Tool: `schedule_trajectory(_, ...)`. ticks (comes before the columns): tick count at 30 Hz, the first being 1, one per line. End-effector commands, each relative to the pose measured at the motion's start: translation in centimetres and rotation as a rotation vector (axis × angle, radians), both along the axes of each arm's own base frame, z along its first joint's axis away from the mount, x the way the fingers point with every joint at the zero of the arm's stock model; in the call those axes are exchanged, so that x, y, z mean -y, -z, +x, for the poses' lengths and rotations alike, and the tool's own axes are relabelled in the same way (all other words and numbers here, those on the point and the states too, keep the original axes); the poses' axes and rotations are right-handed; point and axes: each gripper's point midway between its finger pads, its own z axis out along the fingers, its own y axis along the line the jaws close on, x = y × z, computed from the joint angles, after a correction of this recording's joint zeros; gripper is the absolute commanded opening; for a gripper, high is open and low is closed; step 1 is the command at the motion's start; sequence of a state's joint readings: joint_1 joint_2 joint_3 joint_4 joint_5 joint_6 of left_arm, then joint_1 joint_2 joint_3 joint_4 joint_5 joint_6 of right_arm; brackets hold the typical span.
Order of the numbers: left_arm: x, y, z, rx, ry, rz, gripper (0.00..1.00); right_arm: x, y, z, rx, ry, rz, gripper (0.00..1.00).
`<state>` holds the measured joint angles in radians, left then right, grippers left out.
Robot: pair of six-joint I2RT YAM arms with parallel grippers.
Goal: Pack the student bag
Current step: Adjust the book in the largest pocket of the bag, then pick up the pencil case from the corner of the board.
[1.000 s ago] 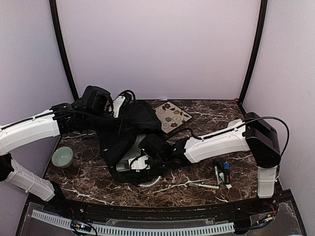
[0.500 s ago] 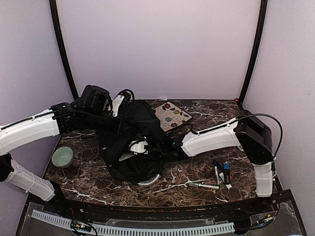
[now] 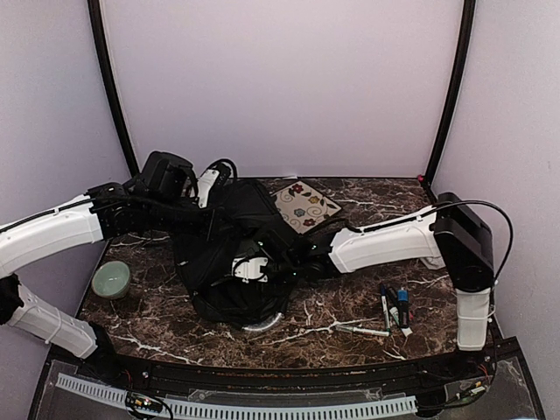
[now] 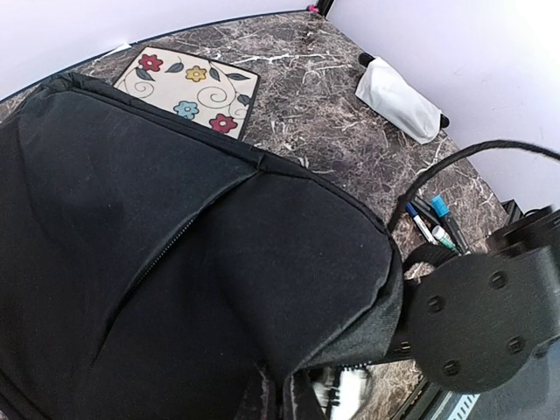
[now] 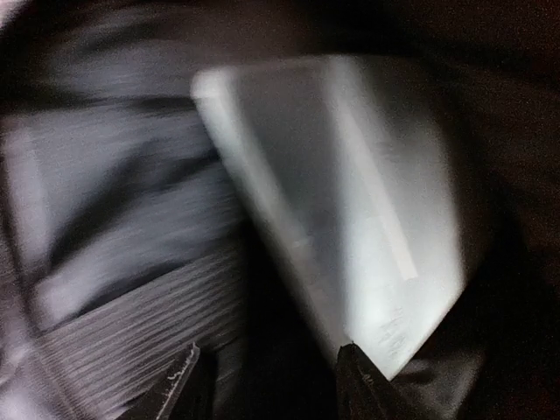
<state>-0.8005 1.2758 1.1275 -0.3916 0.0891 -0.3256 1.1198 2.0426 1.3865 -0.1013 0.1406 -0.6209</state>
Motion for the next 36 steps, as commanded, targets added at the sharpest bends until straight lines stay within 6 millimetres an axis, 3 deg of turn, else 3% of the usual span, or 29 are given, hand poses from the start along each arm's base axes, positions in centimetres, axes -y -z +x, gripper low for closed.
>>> schedule_trajectory(1, 0.1, -3.7, 0.5, 0.094, -0.013, -0.08, 0.0, 0.8, -5.4, -6.7, -0.259, -0.172, 0.077, 0.52)
schedule_trajectory(3, 0.1, -3.0, 0.6, 0.083, -0.013, -0.069, 0.0, 2.0, -7.1, -8.3, -0.312, -0.208, 0.075, 0.52)
schedule_trajectory(7, 0.2, -1.3, 0.6, 0.057, -0.009, -0.052, 0.0, 5.6, -8.7, -10.6, -0.411, -0.252, 0.007, 0.52)
schedule_trajectory(10, 0.5, -0.4, 0.6, 0.03, 0.003, -0.044, 0.0, 8.6, -8.1, -11.4, -0.478, -0.256, -0.053, 0.52)
schedule_trajectory(14, 1.0, 0.7, 0.4, -0.012, 0.021, -0.03, 0.0, 13.2, -5.8, -12.6, -0.562, -0.221, -0.17, 0.51)
schedule_trajectory(17, 0.9, 1.7, 0.2, -0.037, 0.024, -0.009, 0.0, 16.0, -5.3, -12.1, -0.598, -0.154, -0.166, 0.49)
schedule_trajectory(20, 0.8, 2.5, 0.0, -0.053, 0.026, 0.004, 0.0, 18.5, -6.1, -9.3, -0.641, -0.025, -0.094, 0.48)
schedule_trajectory(23, 0.8, 2.9, -0.2, -0.063, 0.031, 0.003, 0.0, 22.7, -6.8, -3.7, -0.625, 0.218, -0.032, 0.47)
schedule_trajectory(26, 1.0, 3.2, -0.4, -0.07, 0.048, -0.005, 0.0, 27.7, -7.9, 1.5, -0.619, 0.439, 0.045, 0.45)
schedule_trajectory(29, 1.2, 3.8, -0.6, -0.078, 0.065, 0.0, 0.0, 34.0, -7.9, 6.5, -0.585, 0.71, 0.085, 0.41)
schedule_trajectory(32, 1.5, 4.4, -0.9, -0.091, 0.086, -0.009, 0.0, 40.3, -7.8, 9.8, -0.563, 0.917, 0.135, 0.4)
schedule_trajectory(36, 2.0, 5.0, -1.3, -0.104, 0.112, -0.033, 0.0, 46.9, -6.4, 12.1, -0.574, 1.106, 0.148, 0.4)
